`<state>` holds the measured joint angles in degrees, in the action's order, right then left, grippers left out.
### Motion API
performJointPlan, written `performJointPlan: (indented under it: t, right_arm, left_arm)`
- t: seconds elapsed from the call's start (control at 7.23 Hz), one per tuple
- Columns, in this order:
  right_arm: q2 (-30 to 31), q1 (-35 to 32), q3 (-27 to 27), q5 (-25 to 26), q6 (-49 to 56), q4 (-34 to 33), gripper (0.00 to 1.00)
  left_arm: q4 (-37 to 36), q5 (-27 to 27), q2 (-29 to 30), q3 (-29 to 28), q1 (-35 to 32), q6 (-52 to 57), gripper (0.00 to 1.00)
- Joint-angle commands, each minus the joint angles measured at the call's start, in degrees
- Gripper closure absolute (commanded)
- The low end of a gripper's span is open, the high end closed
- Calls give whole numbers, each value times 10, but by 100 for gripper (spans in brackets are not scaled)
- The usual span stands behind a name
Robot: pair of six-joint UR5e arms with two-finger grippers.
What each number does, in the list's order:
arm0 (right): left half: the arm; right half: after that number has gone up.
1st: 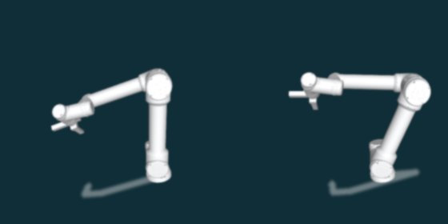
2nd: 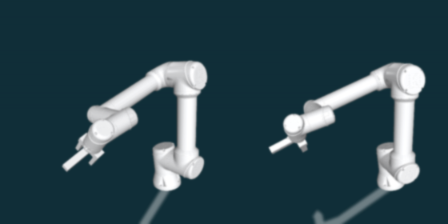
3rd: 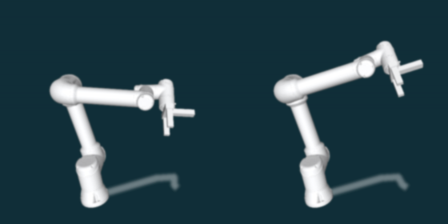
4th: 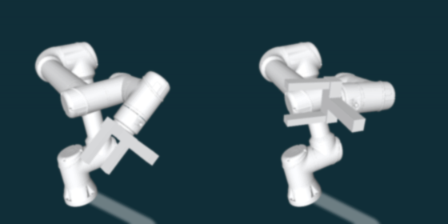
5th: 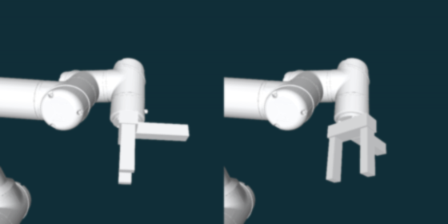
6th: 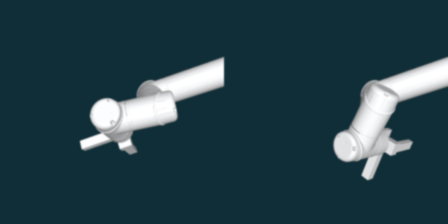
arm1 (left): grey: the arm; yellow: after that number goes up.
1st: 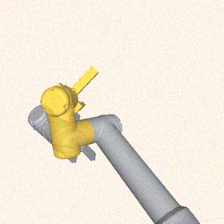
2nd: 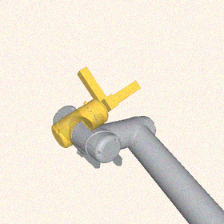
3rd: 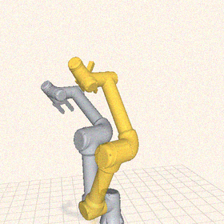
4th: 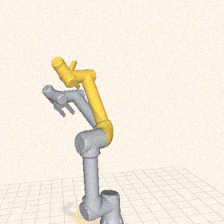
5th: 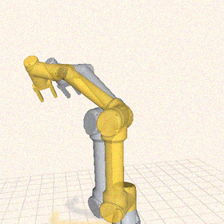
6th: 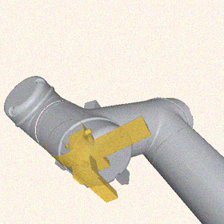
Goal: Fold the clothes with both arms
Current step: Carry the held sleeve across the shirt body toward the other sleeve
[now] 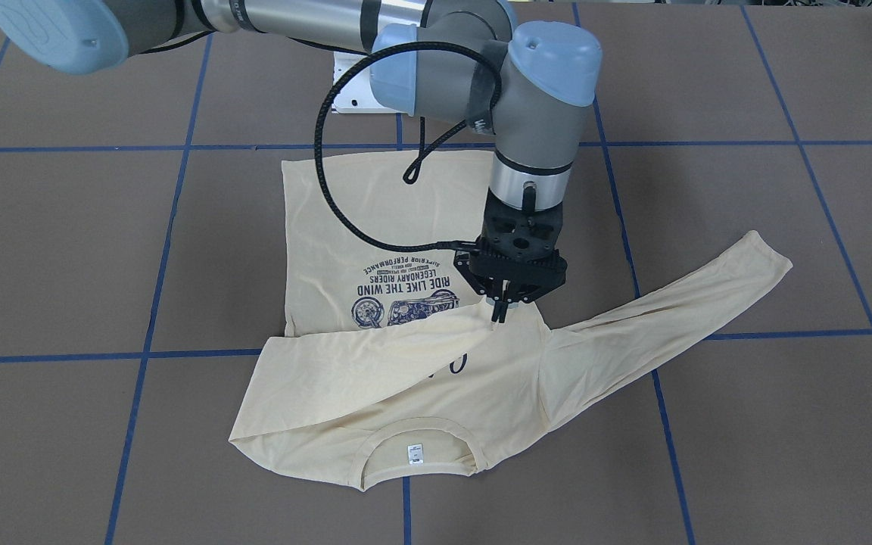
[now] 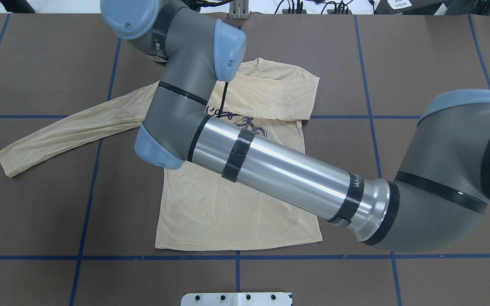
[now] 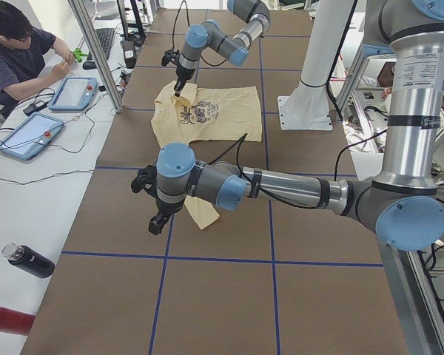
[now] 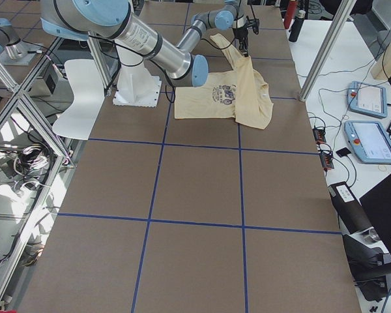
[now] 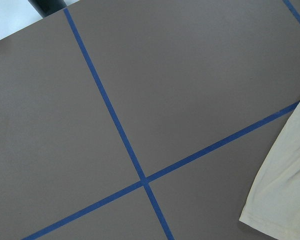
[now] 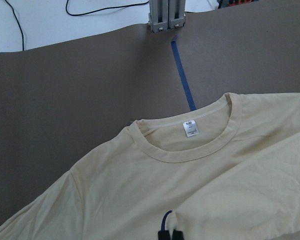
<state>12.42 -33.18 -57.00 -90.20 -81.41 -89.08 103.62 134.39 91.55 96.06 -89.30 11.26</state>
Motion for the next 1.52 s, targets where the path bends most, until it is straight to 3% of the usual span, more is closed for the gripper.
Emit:
performJointPlan:
  t: [0.0,0.14,0.41,0.55,0.69,0.83,0.97,1.24,1.38]
  right_arm:
    - [-58,18,95,28,-46,49,70]
    - [-80,18,105,29,-63,51,37]
    - [-96,16,109,25,-76,74,6]
    - [-96,12,109,13,-74,74,3]
    - [-83,-11,103,-43,-58,73,2]
    - [-41,-30,62,-93,-24,58,1]
    - [12,-38,-5,-97,17,24,1]
    - [113,-73,-152,-154,90,-51,1]
    - [202,-93,-249,-168,139,-54,1]
  left_arm:
    - [0,0,0,1,0,0,0]
    - [0,0,0,1,0,0,0]
    - [0,1,0,1,0,0,0]
    - [1,2,0,2,0,-1,0]
    - [16,1,3,2,1,-1,0]
    - [66,0,0,4,5,-2,0]
    - [83,0,-1,2,33,-4,0]
    - [97,-6,-17,2,83,-5,0]
    - [129,-12,-35,2,107,-31,0]
